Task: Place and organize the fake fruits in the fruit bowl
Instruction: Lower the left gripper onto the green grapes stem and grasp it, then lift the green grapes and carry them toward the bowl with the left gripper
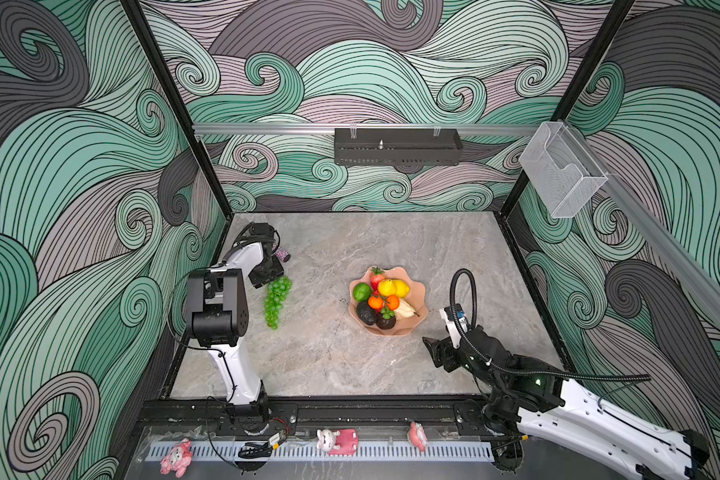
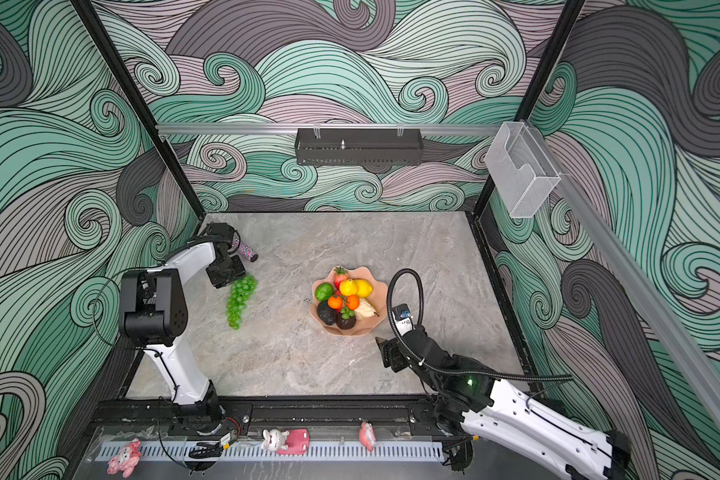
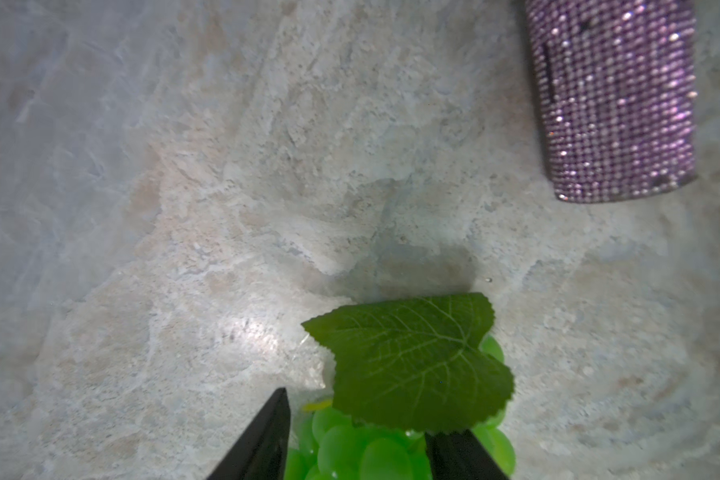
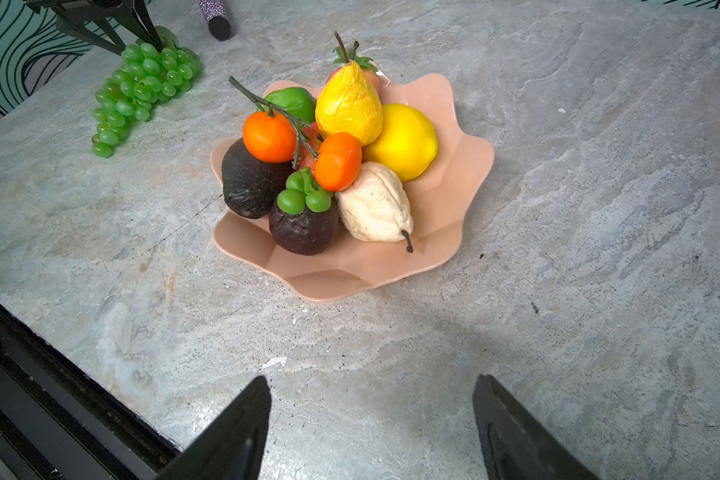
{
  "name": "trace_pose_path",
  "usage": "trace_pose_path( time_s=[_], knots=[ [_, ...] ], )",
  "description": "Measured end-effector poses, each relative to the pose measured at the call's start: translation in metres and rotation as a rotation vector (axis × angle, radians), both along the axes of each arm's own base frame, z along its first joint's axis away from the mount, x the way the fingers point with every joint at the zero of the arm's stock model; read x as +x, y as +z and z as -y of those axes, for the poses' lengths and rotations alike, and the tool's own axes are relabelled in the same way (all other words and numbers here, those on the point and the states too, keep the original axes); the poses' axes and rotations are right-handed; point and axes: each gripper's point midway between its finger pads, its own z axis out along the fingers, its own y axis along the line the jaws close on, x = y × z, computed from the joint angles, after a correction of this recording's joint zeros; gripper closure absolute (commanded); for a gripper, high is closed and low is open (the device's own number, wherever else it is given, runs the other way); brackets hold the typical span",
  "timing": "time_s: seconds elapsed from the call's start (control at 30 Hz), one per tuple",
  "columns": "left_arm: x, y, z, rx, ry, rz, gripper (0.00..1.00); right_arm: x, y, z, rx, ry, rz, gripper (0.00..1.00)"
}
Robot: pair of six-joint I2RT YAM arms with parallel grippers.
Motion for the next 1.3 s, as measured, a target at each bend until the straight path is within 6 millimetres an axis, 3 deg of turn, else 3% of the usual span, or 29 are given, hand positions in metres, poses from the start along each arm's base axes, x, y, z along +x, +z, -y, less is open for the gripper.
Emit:
trace_pose_path(
  time_s=[0.33, 0.63, 0.9, 1.3],
  knots=[
    [0.009, 0.001, 0.010, -0.056, -0.013, 0.037, 0.83, 0.001, -0.001, -0.001, -0.003, 0.000, -0.006, 0.22],
    [0.014, 0.003, 0.014, -0.086, -0.018, 0.064, 0.99, 0.000, -0.002, -0.002, -0.001, 0.002, -0.009, 0.22],
    [0.012, 0.012, 0.018, -0.104, -0.025, 0.106, 1.00, 0.000, -0.002, -0.002, -0.001, 0.003, -0.009, 0.22],
    [0.007, 0.045, 0.024, -0.118, -0.031, 0.251, 1.00, 0.001, -0.002, -0.001, -0.001, -0.002, -0.009, 0.22]
  ],
)
